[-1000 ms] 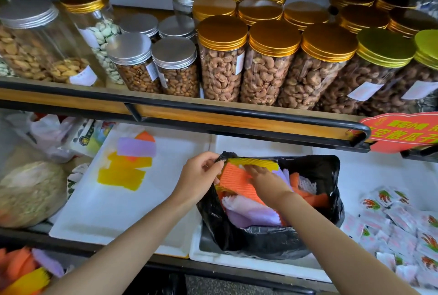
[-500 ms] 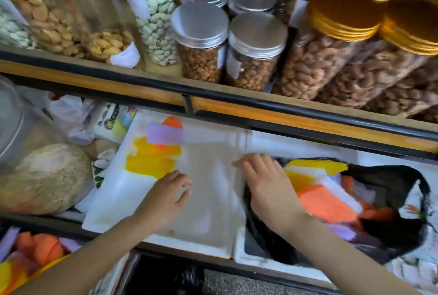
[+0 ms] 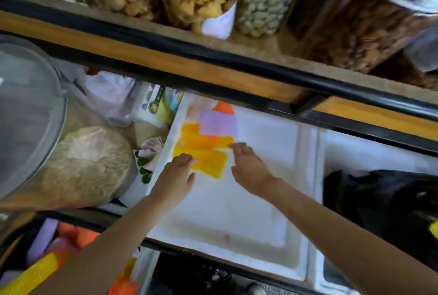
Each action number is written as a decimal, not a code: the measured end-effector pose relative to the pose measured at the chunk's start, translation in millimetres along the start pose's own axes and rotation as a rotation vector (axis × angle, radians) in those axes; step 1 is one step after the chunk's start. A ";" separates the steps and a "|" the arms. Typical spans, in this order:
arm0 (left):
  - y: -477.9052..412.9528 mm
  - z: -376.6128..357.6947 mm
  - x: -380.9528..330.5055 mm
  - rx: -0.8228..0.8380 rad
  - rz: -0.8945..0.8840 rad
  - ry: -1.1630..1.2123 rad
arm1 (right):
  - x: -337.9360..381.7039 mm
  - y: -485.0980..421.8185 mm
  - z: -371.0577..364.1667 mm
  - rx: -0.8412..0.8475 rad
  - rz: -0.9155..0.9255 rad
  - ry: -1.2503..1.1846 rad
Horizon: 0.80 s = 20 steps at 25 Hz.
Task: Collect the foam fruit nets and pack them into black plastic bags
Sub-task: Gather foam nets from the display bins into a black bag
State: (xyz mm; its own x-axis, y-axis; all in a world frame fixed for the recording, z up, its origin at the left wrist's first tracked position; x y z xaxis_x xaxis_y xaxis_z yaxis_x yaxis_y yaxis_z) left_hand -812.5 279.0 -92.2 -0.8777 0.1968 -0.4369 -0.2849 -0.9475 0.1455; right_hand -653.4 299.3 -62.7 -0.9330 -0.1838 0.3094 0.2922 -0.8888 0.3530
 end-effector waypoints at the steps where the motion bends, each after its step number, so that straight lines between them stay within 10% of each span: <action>1: -8.5 -1.3 2.6 -0.006 -0.001 0.001 | -6.7 -19.5 -5.0 -0.027 -0.028 0.011; 13: -31.3 -43.4 26.8 0.027 -0.038 -0.263 | -2.4 -107.0 -28.0 -0.105 0.022 0.169; 20: -0.8 -42.5 45.6 0.037 0.146 0.226 | -8.4 -81.2 -14.6 -0.385 0.107 0.097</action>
State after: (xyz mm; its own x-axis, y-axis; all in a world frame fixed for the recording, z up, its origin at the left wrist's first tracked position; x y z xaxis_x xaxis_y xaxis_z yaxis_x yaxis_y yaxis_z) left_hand -835.9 278.0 -149.9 -0.8035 -0.0064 -0.5952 -0.1793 -0.9509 0.2523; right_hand -672.4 366.9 -106.9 -0.9224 -0.3063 0.2351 0.3059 -0.9513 -0.0390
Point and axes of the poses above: each hand's wrist, its own y-axis away from the middle knuckle, its own z-axis out of the back of the hand, x = y × z, the point moved 7 cm from there along -y, towards the middle knuckle, and after that the axes turned 1 degree about x, right-handed, at the moved point
